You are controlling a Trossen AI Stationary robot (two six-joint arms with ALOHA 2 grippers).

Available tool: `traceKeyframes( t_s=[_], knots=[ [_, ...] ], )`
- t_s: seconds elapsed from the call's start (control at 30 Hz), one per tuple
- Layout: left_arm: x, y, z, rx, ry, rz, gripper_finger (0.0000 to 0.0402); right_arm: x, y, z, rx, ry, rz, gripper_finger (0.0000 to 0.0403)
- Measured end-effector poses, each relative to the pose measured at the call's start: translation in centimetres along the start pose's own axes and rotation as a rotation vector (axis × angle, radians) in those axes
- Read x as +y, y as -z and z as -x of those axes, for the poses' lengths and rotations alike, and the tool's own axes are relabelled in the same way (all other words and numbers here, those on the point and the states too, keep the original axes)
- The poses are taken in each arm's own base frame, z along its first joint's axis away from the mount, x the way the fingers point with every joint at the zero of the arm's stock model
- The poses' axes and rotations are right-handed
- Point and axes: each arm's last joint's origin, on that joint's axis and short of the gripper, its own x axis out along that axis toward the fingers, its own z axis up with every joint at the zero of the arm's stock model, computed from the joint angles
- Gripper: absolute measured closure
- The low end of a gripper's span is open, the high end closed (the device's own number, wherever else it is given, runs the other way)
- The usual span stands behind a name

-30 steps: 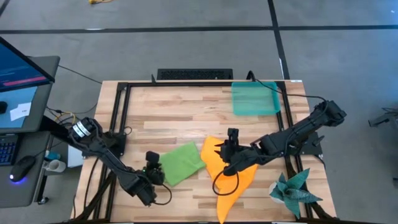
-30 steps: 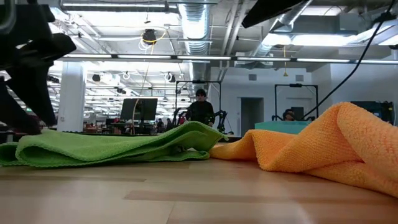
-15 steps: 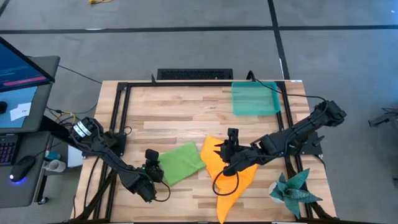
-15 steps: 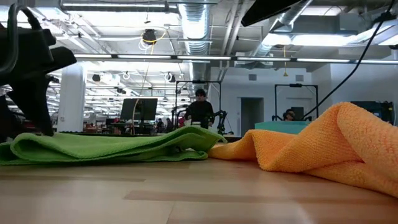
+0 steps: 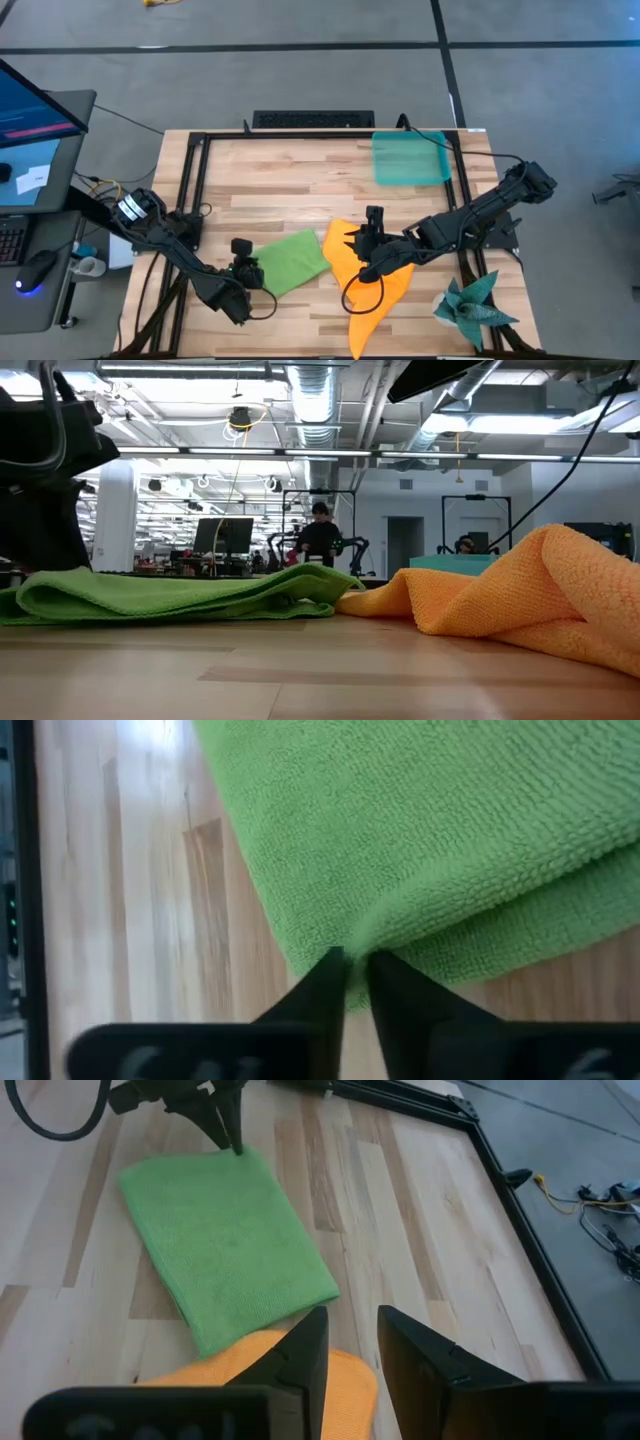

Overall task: Roll microfiber towels into tight, uniform cylinder then place into a basket
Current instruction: Fold the green microfiber towel

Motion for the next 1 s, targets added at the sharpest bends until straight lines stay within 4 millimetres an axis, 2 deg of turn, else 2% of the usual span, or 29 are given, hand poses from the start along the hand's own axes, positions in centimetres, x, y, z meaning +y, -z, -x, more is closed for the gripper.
traceKeyframes(
  t_s=[0.1, 0.57, 0.83, 1.0],
  knots=[
    [0.0, 0.0, 0.0, -0.010, -0.012, 0.037, 0.0396, 0.0, 0.0, 0.0, 0.000, 0.000, 0.000, 0.0291],
    [0.6, 0.4, 0.2, -0.052, -0.129, 0.156, 0.0401, 0.0, 0.0, 0.0, 0.000, 0.000, 0.000, 0.0291],
    [1.1, 0.4, 1.7, -0.074, -0.213, 0.155, 0.0401, 0.0, 0.0, 0.0, 0.000, -0.001, -0.001, 0.0291],
    [1.5, 0.7, 1.8, -0.050, -0.242, 0.183, 0.0401, 0.0, 0.0, 0.0, 0.000, -0.002, -0.008, 0.0291]
  ],
)
